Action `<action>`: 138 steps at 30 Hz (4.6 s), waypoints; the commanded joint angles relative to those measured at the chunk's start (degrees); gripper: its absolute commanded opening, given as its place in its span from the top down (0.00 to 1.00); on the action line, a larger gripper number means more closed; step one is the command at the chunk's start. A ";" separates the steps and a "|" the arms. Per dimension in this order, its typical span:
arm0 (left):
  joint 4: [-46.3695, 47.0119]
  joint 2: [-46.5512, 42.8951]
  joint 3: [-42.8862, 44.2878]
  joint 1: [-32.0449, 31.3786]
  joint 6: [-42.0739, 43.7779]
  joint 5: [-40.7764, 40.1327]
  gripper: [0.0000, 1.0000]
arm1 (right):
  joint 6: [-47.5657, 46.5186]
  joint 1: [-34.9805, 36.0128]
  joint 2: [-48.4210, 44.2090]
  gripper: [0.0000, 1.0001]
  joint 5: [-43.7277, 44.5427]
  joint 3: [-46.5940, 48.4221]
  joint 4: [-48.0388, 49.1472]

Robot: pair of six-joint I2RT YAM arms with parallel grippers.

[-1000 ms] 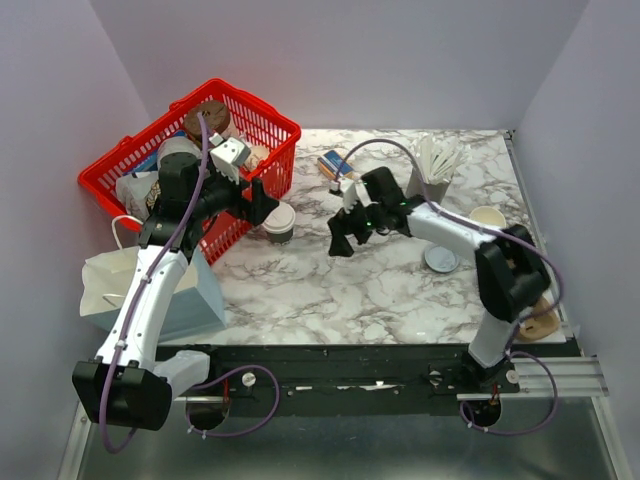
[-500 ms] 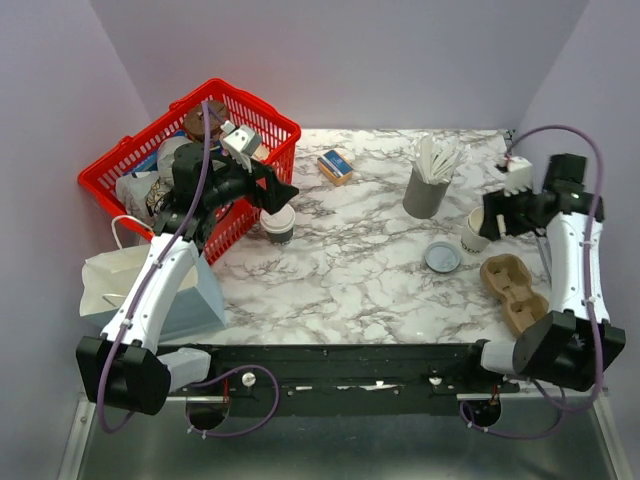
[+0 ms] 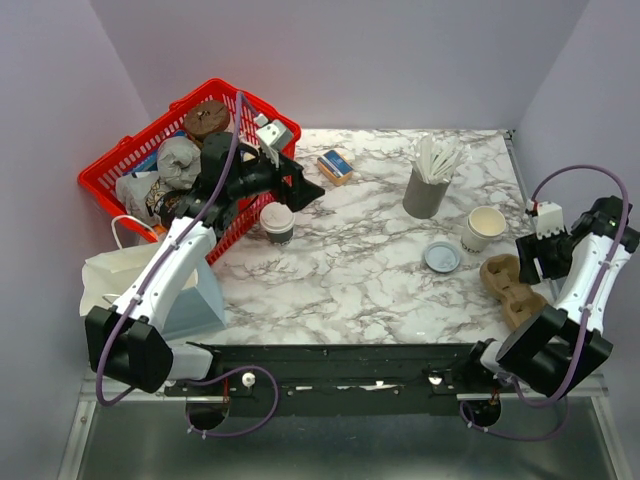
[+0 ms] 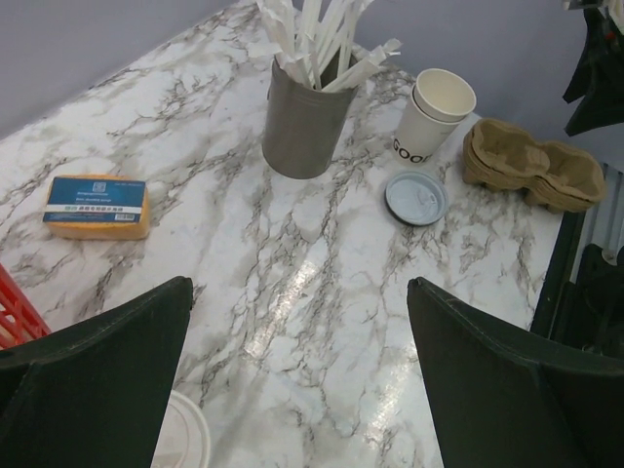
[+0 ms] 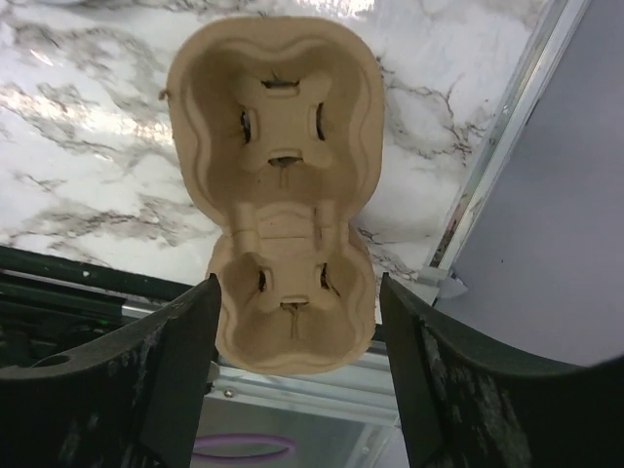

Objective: Pack the takeout coffee

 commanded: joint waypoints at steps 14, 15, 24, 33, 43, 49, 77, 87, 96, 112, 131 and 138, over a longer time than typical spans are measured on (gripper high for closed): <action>-13.09 3.62 7.36 -2.55 8.28 -0.19 0.01 | -4.49 -0.50 1.55 0.30 1.61 -9.49 9.43; -13.09 3.70 7.45 -2.63 8.19 -0.27 0.01 | -4.66 -0.50 1.82 0.32 1.78 -9.84 9.43; -13.88 3.97 7.80 -2.81 8.89 -1.24 0.01 | -4.75 -0.50 4.46 0.35 0.82 -11.43 10.57; -13.97 3.88 7.54 -3.08 8.72 -1.86 0.01 | -5.72 -0.50 3.85 0.39 0.11 -12.48 10.92; -14.41 3.88 7.36 -3.25 8.90 -2.21 0.01 | -5.72 -0.42 3.93 0.44 -0.24 -13.80 10.74; -14.41 4.14 7.45 -3.25 8.98 -2.21 0.01 | -5.02 -0.42 4.37 0.47 0.20 -13.98 10.74; -13.79 4.58 8.06 -3.34 8.72 -1.24 0.01 | -2.56 -0.42 -0.11 0.66 -1.03 -7.40 2.75; -23.88 1.16 21.93 -2.99 19.40 -5.97 0.01 | 0.08 -0.42 -3.44 0.91 -5.95 -0.63 -2.18; -68.70 7.49 58.34 12.90 43.68 -14.33 0.02 | 4.29 -0.42 -3.63 0.99 -13.68 2.63 -1.83; -81.99 1.24 48.06 72.33 75.95 -3.09 0.03 | 2.36 -0.15 -1.43 0.99 -23.70 7.38 -7.45; -82.35 -7.63 22.13 68.57 86.06 -10.99 0.13 | 4.04 5.12 1.21 0.99 -22.56 11.60 -10.17; -82.35 -7.90 19.15 66.36 86.94 -14.60 0.16 | 4.03 5.47 1.65 0.99 -22.74 11.42 -10.17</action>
